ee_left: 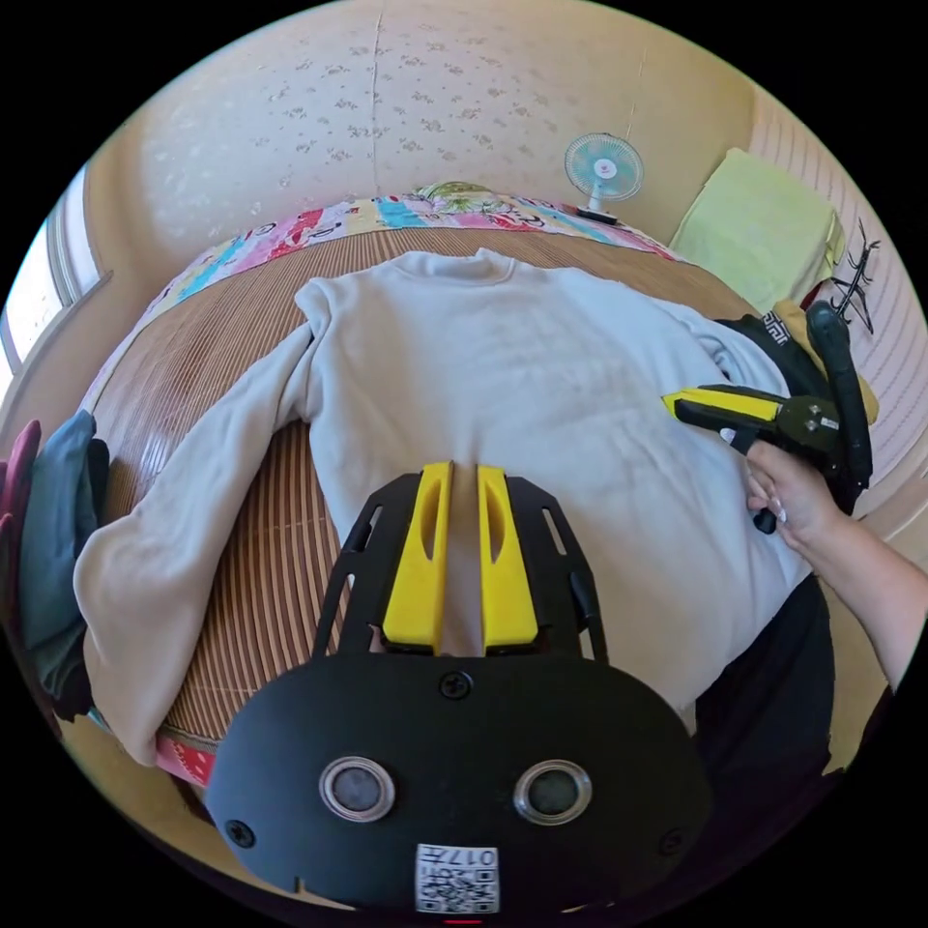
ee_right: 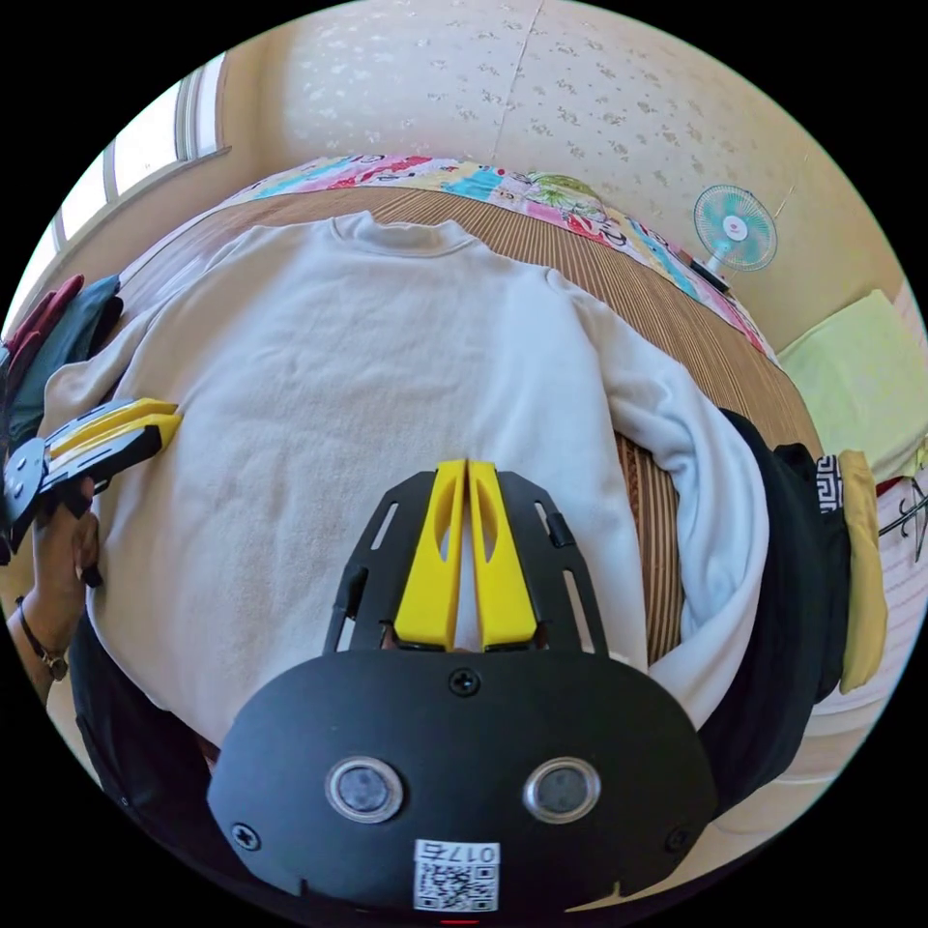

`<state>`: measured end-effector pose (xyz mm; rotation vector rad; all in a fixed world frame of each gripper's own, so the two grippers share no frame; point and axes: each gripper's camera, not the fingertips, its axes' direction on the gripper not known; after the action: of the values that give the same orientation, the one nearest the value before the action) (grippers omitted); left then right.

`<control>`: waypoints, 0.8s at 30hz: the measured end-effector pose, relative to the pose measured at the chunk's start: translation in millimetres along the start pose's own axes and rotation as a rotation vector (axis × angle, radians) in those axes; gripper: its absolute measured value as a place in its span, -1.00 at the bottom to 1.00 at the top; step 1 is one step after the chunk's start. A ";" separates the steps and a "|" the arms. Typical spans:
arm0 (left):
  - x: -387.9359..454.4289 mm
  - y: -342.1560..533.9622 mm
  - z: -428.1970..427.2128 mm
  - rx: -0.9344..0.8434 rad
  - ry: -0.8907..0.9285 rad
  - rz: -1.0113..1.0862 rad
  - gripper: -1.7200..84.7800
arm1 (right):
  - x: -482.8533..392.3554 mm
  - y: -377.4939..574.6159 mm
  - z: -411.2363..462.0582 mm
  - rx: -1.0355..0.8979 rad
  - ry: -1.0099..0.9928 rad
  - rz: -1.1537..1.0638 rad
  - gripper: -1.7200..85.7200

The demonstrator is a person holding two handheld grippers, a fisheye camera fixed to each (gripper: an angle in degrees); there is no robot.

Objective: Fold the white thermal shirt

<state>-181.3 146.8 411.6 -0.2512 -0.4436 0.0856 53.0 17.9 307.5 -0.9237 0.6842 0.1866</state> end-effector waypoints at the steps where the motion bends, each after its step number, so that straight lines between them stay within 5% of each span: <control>1: -0.4 7.0 3.0 0.005 -0.023 0.012 -0.84 | 1.6 -0.3 -0.5 0.000 -0.006 0.003 -0.95; 12: -35.9 63.5 21.9 0.018 -0.073 0.040 -0.84 | 49.9 -1.4 -3.2 0.000 -0.222 0.101 -0.95; 24: -70.9 117.4 24.7 0.021 -0.131 0.081 -0.87 | 36.4 -0.7 -9.8 0.011 -0.156 0.063 -0.95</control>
<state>-259.1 255.9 373.4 -0.2442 -0.5629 0.1865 77.0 4.9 281.5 -0.8681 0.5697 0.3074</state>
